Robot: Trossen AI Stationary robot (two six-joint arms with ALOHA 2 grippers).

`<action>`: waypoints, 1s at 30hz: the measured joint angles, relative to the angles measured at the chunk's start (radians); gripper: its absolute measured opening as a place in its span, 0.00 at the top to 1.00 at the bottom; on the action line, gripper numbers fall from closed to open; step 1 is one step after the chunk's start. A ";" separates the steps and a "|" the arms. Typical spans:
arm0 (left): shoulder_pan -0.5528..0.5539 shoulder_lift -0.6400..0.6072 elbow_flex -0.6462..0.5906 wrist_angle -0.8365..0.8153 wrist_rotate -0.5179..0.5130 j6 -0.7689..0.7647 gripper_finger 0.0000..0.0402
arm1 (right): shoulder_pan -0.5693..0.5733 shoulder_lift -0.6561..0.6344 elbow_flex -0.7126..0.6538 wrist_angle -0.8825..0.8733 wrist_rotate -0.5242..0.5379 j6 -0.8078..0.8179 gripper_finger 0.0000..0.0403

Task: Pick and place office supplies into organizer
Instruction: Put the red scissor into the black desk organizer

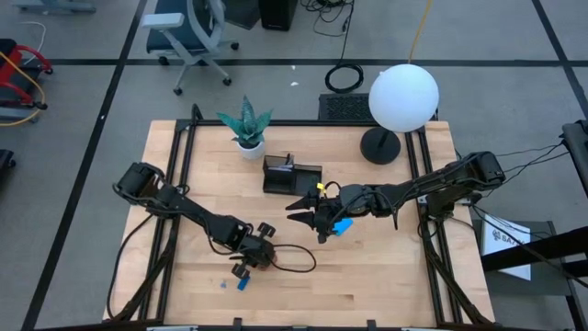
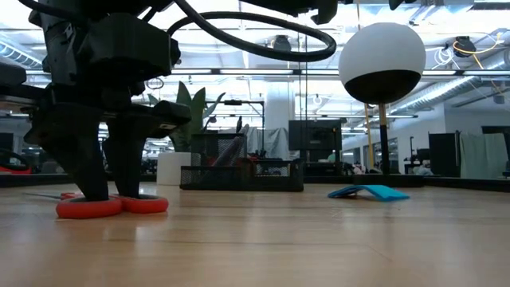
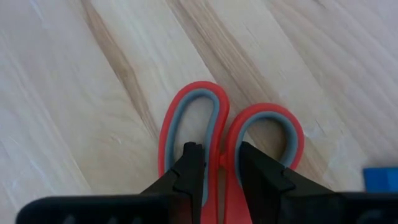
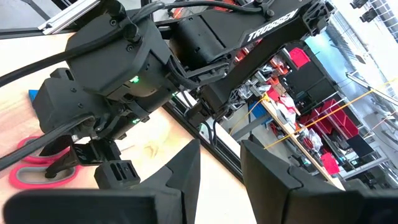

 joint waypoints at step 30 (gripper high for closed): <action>-0.055 -0.053 0.136 -0.337 -0.116 -0.071 0.99 | 0.003 0.000 0.000 0.001 0.105 -0.008 0.74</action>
